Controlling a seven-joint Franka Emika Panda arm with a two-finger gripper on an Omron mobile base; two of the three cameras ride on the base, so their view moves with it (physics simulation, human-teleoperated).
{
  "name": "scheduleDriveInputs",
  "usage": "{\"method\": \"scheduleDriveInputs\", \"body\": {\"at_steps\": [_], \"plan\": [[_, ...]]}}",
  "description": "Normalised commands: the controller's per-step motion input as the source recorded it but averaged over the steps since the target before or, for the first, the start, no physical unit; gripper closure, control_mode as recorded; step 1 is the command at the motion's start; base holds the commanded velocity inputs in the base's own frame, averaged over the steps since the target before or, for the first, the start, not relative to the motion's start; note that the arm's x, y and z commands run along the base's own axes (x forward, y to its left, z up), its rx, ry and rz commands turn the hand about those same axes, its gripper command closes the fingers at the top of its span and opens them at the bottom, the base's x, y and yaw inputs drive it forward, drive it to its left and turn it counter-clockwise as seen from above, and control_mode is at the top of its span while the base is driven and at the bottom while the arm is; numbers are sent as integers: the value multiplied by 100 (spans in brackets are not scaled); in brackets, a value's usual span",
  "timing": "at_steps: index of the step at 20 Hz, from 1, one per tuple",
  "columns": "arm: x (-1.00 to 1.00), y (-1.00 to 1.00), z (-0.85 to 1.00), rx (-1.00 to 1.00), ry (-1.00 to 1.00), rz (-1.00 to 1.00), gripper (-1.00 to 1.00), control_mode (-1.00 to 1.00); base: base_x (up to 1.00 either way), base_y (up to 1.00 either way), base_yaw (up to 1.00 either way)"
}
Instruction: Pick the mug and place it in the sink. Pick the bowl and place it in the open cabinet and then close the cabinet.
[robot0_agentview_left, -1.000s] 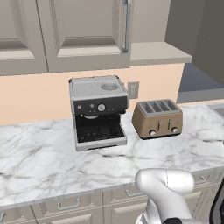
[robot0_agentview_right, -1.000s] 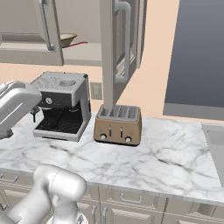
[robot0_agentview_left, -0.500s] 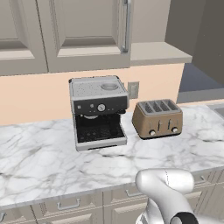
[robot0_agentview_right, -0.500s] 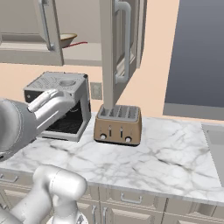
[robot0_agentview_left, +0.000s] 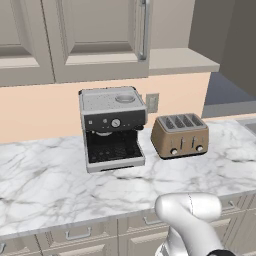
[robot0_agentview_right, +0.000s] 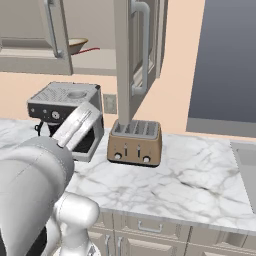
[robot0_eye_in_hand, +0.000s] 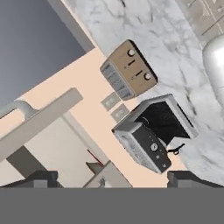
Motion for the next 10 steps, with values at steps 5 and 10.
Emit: {"method": "scheduleDriveInputs", "body": {"at_steps": [5,10], "plan": [[17,-9,0,-9,-40,15,-100,-100,0,0,0],[56,-13,0,-1,-8,10,-100,-100,0,0,0]]}}
